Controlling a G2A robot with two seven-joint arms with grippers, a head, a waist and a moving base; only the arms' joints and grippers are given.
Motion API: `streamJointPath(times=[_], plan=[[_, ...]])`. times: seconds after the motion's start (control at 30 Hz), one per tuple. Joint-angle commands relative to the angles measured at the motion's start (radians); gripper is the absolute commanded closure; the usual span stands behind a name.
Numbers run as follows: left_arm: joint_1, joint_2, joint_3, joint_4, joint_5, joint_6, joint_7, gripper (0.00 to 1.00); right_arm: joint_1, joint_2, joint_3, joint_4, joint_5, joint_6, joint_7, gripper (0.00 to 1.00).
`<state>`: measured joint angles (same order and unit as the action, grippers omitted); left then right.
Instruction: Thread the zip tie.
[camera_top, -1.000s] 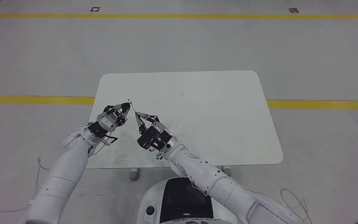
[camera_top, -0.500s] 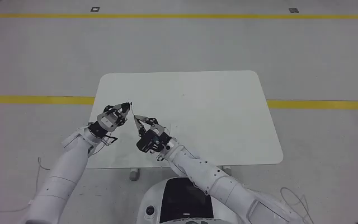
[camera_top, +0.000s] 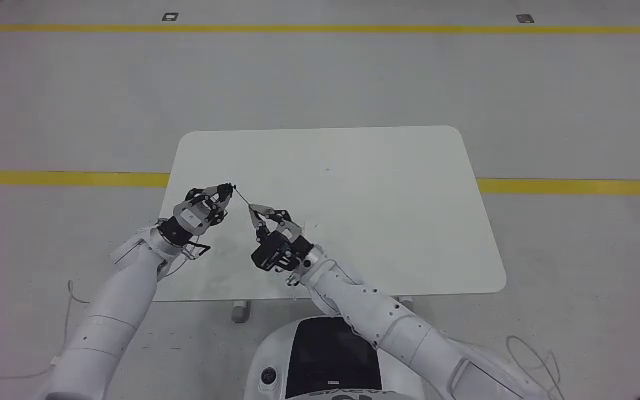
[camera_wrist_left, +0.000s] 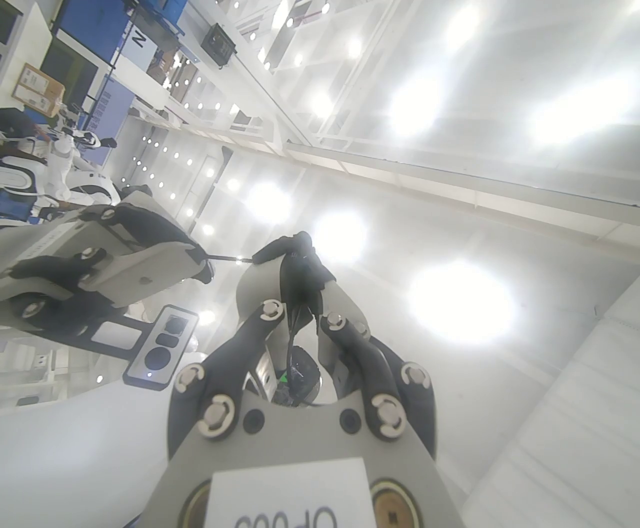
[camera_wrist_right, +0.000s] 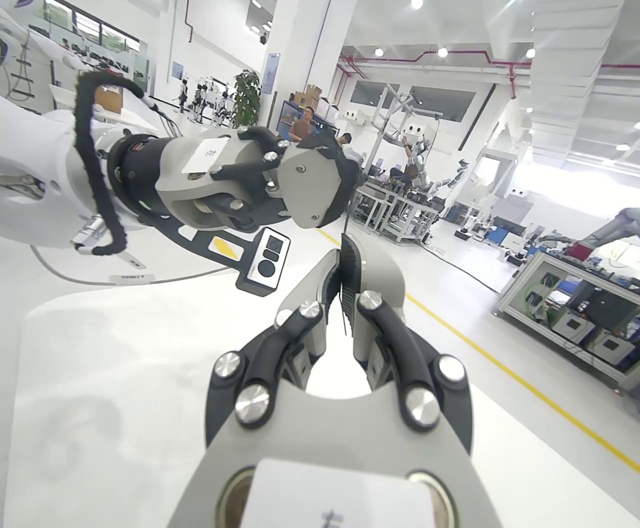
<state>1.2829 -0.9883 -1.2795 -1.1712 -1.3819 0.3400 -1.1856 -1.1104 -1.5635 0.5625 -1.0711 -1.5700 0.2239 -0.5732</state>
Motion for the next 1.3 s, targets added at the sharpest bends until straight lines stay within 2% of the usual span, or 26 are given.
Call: streamJointPath(times=[0.0,0.13,0.2,0.23,0.4,0.5,0.77,0.83,0.97,1.1,1.27], plan=[[0.000,0.000,0.000,0.000,0.000,0.000,0.000,1.00,-0.004,0.006,-0.001,-0.005,0.000,0.001,0.002,1.00],[0.000,0.000,0.000,0.000,0.000,0.000,0.000,1.00,-0.022,0.017,0.003,-0.016,0.000,0.002,0.016,1.00],[0.000,0.000,0.000,0.000,0.000,0.000,0.000,1.00,-0.041,0.023,0.017,-0.022,0.002,0.016,0.028,0.52],[0.000,0.000,0.000,0.000,0.000,0.000,0.000,1.00,-0.051,0.026,0.026,-0.024,0.001,0.021,0.031,0.00],[0.000,0.000,0.000,0.000,0.000,0.000,0.000,1.00,-0.109,0.047,0.087,-0.051,0.022,0.004,0.029,0.00],[0.000,0.000,0.000,0.000,0.000,0.000,0.000,1.00,-0.148,0.061,0.144,-0.086,0.095,-0.032,0.005,0.00],[0.001,0.000,0.001,-0.002,0.000,-0.002,0.006,1.00,-0.148,0.061,0.144,-0.086,0.095,-0.032,0.005,0.00],[0.009,-0.002,0.006,-0.024,-0.002,0.000,0.013,1.00,-0.165,0.059,0.154,-0.105,0.144,-0.055,0.004,0.00],[0.025,0.013,-0.008,-0.056,0.078,0.000,-0.031,1.00,-0.192,0.067,0.205,-0.123,0.227,-0.120,-0.003,0.00],[0.051,0.026,-0.027,-0.072,0.085,0.000,-0.061,1.00,-0.231,0.084,0.273,-0.169,0.289,-0.183,0.011,0.00],[0.078,0.040,-0.039,-0.089,0.081,0.000,-0.085,1.00,-0.288,0.101,0.341,-0.254,0.349,-0.221,0.043,0.00]])
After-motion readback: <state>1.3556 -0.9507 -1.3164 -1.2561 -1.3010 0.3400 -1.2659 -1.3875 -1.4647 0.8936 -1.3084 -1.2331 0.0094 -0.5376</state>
